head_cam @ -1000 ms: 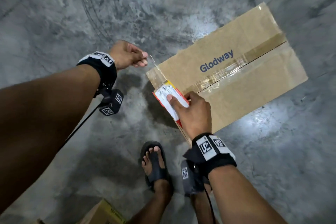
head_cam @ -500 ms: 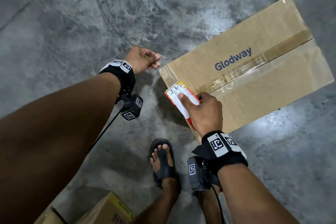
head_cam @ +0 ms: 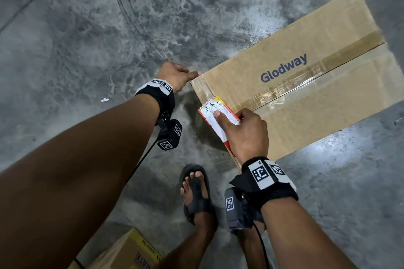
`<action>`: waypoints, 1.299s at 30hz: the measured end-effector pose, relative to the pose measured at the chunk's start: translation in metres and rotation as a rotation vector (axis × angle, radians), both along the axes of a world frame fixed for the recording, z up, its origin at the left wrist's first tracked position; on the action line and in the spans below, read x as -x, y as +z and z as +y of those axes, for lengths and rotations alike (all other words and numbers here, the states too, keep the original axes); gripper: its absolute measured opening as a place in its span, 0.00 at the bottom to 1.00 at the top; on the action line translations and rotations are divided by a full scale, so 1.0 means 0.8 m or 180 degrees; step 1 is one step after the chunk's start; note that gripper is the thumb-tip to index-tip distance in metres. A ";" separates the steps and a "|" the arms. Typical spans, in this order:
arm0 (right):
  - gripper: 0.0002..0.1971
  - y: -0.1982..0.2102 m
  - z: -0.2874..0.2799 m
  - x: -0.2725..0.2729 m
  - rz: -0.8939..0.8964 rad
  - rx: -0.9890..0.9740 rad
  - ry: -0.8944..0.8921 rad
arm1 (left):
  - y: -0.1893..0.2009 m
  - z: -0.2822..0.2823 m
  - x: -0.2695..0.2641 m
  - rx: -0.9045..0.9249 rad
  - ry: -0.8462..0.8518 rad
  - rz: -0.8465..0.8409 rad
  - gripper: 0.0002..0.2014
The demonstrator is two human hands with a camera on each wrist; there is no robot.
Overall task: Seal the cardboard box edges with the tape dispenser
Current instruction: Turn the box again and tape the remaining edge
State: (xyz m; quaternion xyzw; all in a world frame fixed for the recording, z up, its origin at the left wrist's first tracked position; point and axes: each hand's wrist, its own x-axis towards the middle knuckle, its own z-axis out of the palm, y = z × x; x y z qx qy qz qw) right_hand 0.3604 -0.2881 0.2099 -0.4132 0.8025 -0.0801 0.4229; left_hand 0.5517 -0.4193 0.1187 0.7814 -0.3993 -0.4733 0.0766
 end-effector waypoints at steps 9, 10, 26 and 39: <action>0.28 0.002 -0.002 -0.006 -0.0001 -0.0078 -0.0018 | 0.037 0.033 0.021 0.0457 -0.1073 0.0082 0.26; 0.28 0.003 -0.003 -0.006 0.0001 -0.0098 -0.0014 | 0.041 0.033 0.022 0.0395 -0.1281 0.0008 0.26; 0.28 0.008 0.002 -0.004 -0.0047 -0.0200 0.0009 | 0.031 0.038 0.038 0.0773 -0.1700 -0.0129 0.17; 0.30 0.032 0.126 0.078 0.0174 -0.0400 -0.0054 | 0.030 0.047 0.040 0.0849 -0.1326 -0.0063 0.22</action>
